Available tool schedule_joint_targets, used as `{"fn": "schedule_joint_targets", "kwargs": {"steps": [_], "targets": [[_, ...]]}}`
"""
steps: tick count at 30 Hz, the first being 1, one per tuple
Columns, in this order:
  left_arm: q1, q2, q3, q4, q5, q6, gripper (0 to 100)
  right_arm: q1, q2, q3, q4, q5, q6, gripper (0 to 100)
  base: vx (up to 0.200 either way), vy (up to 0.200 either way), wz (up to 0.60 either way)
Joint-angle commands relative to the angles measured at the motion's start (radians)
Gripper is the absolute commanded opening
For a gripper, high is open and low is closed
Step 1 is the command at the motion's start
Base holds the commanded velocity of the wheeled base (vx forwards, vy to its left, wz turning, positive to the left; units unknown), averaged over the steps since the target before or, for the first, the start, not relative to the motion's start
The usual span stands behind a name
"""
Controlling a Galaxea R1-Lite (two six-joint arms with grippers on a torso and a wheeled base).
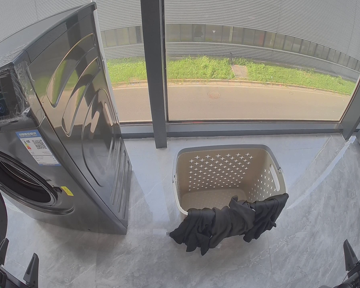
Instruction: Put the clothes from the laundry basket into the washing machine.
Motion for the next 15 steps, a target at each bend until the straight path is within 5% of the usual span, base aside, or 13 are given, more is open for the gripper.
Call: {"fn": "schedule_joint_targets", "kwargs": {"steps": [1, 15], "targets": [[0.001, -0.018, 0.016, 0.0, 0.001, 0.001, 100, 0.0, -0.016, 0.018, -0.001, 0.0, 0.0, 100, 0.0, 0.0, 0.0], [0.001, -0.018, 0.016, 0.0, 0.01, 0.0, 100, 0.0, -0.016, 0.018, 0.0, 0.0, 0.0, 100, 0.0, 0.0, 0.0]]}}
